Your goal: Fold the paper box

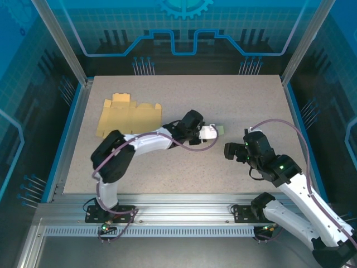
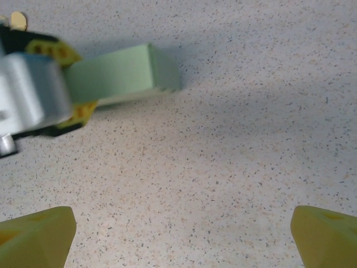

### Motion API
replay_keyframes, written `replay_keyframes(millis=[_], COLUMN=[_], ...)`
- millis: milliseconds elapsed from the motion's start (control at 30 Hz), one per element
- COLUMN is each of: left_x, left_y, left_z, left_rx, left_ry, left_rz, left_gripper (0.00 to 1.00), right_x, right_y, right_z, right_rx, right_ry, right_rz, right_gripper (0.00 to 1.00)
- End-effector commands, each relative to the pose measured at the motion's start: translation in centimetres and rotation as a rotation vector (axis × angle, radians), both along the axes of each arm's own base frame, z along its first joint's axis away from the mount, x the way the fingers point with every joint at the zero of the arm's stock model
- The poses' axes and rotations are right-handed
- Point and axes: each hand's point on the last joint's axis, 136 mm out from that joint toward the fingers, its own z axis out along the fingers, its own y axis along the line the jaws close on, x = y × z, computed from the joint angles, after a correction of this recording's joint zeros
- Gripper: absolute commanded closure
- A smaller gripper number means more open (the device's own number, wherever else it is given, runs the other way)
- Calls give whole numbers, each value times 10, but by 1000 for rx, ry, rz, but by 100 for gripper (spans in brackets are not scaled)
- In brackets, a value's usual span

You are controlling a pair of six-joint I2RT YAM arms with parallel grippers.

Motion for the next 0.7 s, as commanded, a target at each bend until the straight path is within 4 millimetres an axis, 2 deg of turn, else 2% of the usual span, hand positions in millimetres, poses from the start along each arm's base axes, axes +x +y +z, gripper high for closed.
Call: replay_keyframes(millis=[0,167,200,267,367,467,600,633,667], left_x=[44,84,91,102,110,107,96,91,85], left_y=[-24,-44,-47,-51,-56,-55,-51,-49,-48], left_z=[18,5,3,-3,-15,-24,-20,-16,-12], left_rx=[-4,22,25,49,80,98,91,84,73], left_ry=[-189,-245,-256,-286,-296,-281,-286,-290,-298], left_rz=[14,10,12,8,-4,-9,-10,-11,-11], left_gripper=[59,58,57,48,45,43,24,17,5], right_x=[-5,-16,-18,-21,-25,-27,-26,-26,-25], right_y=[-14,-27,-29,-31,-32,-33,-34,-33,-33], right_z=[19,32,33,36,39,39,38,38,37], right_rx=[2,2,4,13,26,27,21,21,19], right_ry=[-41,-91,-98,-115,-129,-129,-123,-123,-122], right_rz=[-54,-81,-84,-84,-84,-85,-88,-88,-85], right_gripper=[0,0,0,0,0,0,0,0,0])
